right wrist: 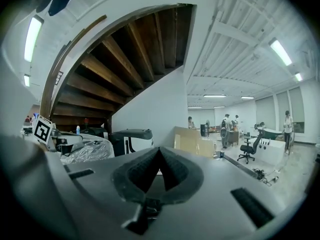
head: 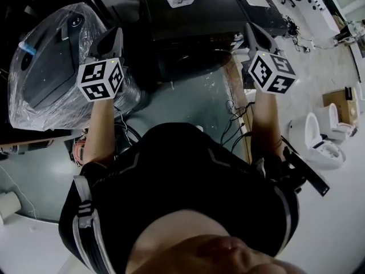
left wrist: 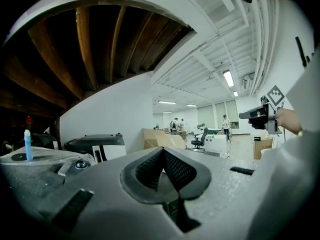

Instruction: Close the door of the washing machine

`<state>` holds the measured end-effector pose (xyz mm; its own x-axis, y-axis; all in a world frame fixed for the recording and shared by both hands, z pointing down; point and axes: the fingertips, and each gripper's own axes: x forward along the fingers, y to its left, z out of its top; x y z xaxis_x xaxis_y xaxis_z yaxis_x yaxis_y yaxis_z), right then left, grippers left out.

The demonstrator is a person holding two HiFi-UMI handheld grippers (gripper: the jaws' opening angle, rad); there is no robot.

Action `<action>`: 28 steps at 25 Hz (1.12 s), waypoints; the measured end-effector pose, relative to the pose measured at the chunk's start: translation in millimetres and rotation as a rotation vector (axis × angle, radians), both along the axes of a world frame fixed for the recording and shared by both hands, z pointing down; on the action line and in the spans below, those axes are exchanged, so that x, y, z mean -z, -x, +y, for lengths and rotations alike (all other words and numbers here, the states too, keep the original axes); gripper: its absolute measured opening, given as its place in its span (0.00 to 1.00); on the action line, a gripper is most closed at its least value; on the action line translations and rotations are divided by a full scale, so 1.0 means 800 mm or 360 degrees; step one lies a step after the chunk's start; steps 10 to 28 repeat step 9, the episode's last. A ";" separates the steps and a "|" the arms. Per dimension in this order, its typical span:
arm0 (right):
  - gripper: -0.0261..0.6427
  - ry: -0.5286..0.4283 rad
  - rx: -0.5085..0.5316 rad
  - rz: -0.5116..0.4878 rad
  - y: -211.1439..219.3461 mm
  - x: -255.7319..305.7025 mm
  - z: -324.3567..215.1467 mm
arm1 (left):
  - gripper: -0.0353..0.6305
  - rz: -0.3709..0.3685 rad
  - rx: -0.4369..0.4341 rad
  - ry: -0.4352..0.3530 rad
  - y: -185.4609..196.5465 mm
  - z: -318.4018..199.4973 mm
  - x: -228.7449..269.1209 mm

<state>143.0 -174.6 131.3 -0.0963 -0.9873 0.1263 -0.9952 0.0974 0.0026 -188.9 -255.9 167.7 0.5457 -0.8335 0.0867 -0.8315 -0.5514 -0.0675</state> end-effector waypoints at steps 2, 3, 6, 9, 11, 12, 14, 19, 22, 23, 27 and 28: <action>0.04 -0.0015 -0.0004 -0.0023 -0.002 0.005 -0.001 | 0.06 -0.0029 0.0010 -0.0013 0.002 -0.001 -0.001; 0.04 -0.0024 -0.0010 -0.0031 -0.004 0.008 -0.002 | 0.06 -0.0048 0.0020 -0.0023 0.004 -0.001 -0.001; 0.04 -0.0040 -0.0029 -0.0027 -0.007 0.013 -0.001 | 0.06 -0.0063 0.0048 -0.0031 0.009 -0.001 -0.002; 0.05 -0.0034 -0.0031 -0.0007 -0.005 0.015 -0.002 | 0.06 -0.0030 0.0062 -0.0020 0.013 0.000 -0.002; 0.05 -0.0034 -0.0031 -0.0007 -0.005 0.015 -0.002 | 0.06 -0.0030 0.0062 -0.0020 0.013 0.000 -0.002; 0.05 -0.0034 -0.0031 -0.0007 -0.005 0.015 -0.002 | 0.06 -0.0030 0.0062 -0.0020 0.013 0.000 -0.002; 0.05 -0.0034 -0.0031 -0.0007 -0.005 0.015 -0.002 | 0.06 -0.0030 0.0062 -0.0020 0.013 0.000 -0.002; 0.05 -0.0034 -0.0031 -0.0007 -0.005 0.015 -0.002 | 0.06 -0.0030 0.0062 -0.0020 0.013 0.000 -0.002; 0.05 -0.0034 -0.0031 -0.0007 -0.005 0.015 -0.002 | 0.06 -0.0030 0.0062 -0.0020 0.013 0.000 -0.002; 0.05 -0.0034 -0.0031 -0.0007 -0.005 0.015 -0.002 | 0.06 -0.0030 0.0062 -0.0020 0.013 0.000 -0.002; 0.05 -0.0034 -0.0031 -0.0007 -0.005 0.015 -0.002 | 0.06 -0.0030 0.0062 -0.0020 0.013 0.000 -0.002; 0.05 -0.0034 -0.0031 -0.0007 -0.005 0.015 -0.002 | 0.06 -0.0030 0.0062 -0.0020 0.013 0.000 -0.002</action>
